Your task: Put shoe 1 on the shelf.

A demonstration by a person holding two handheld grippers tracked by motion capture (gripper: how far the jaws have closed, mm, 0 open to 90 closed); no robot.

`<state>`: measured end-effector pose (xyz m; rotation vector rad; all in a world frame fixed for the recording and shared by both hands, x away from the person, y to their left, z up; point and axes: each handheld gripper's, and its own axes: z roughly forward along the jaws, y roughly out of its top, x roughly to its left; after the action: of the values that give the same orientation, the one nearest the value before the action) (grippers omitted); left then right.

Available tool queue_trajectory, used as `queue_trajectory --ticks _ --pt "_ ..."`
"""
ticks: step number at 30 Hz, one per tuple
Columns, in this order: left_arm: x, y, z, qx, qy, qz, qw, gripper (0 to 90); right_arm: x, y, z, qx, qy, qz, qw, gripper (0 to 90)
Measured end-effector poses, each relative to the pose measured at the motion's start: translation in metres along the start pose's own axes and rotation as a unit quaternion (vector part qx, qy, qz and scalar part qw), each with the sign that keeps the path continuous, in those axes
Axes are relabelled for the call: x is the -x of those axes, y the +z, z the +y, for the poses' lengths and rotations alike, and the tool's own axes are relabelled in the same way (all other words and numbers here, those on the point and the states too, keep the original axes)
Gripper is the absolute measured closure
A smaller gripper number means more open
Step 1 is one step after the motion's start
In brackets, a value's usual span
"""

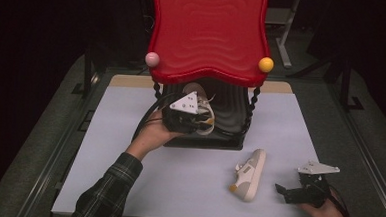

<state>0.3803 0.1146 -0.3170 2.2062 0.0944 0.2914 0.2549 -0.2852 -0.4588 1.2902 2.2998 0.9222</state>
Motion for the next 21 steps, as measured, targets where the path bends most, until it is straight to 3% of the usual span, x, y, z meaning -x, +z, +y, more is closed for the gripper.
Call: queue_trajectory --ticks 2,4,7,10,13,21 --pt "0.001 -0.002 -0.001 0.009 -0.012 0.011 0.9998 64.9 0.000 0.000 0.000 -0.001 0.003 -0.001 1.0000 0.0" --pt "0.001 -0.006 0.000 0.022 -0.022 0.012 0.9994 63.8 0.001 -0.001 0.002 -0.006 0.006 0.001 1.0000 3.2" --pt "0.004 -0.013 0.004 0.033 -0.028 0.019 0.9989 60.2 0.005 -0.008 0.005 -0.017 0.018 -0.006 0.9997 18.3" --pt "0.010 -0.021 0.006 0.041 -0.049 0.026 0.9976 57.6 0.010 -0.014 0.007 -0.020 0.043 0.008 0.9989 29.5" --pt "0.017 -0.028 0.007 0.039 -0.050 0.038 0.9973 55.9 0.009 -0.021 0.013 -0.005 0.051 0.021 0.9984 40.3" --pt "0.041 -0.040 -0.003 0.046 -0.067 0.050 0.9954 53.1 -0.002 -0.028 0.038 0.040 0.023 0.065 0.9968 75.6"
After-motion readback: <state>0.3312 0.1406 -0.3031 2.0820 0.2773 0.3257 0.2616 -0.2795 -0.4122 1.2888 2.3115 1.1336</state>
